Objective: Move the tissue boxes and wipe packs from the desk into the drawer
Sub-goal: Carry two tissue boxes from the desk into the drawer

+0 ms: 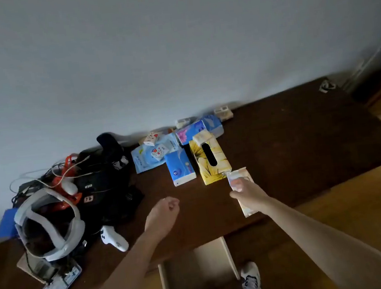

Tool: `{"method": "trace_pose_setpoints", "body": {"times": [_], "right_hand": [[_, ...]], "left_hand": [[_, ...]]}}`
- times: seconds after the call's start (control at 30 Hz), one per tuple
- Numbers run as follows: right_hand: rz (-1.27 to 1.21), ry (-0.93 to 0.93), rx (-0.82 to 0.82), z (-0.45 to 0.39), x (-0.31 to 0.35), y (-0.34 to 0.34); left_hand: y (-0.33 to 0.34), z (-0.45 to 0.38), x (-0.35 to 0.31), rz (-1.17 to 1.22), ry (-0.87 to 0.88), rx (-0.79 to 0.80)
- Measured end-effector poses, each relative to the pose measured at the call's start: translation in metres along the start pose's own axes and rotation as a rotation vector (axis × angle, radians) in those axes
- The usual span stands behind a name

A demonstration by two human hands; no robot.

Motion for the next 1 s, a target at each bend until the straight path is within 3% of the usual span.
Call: {"method": "trace_pose_setpoints", "body": {"times": [0.17,0.4,0.53,0.63,0.87,1.0], "right_hand": [[0.147,-0.093,-0.09,-0.066,0.037,0.005],[0.261,-0.185,-0.225,-0.157,0.079,0.017],[0.639,-0.139,-0.229,-0.183,0.065,0.049],[0.815,-0.191,-0.347,-0.181,0.065,0.057],[0.648,-0.276,-0.375,-0.149,0.095,0.038],[0.585,-0.283,-0.393,-0.125,0.076,0.034]], "left_hand": [[0.018,-0.094,-0.039,-0.164,0.062,0.012],[0.055,-0.173,-0.018,-0.336,-0.004,0.09],[0.077,-0.198,0.003,-0.329,0.0,0.082],[0.084,-0.203,0.01,-0.303,-0.009,0.052],[0.084,-0.21,0.007,-0.095,-0.26,-0.135],[0.088,-0.214,0.009,-0.036,-0.32,-0.086]]}}
Point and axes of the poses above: each hand's wrist, its own z-axis away from the middle knuckle, its own y-axis out of the palm, x = y × z, the point moved 6 cm from there along -z, towards the middle knuckle, and after that the axes turned 6 degrees about y, right-handed, at the moved point
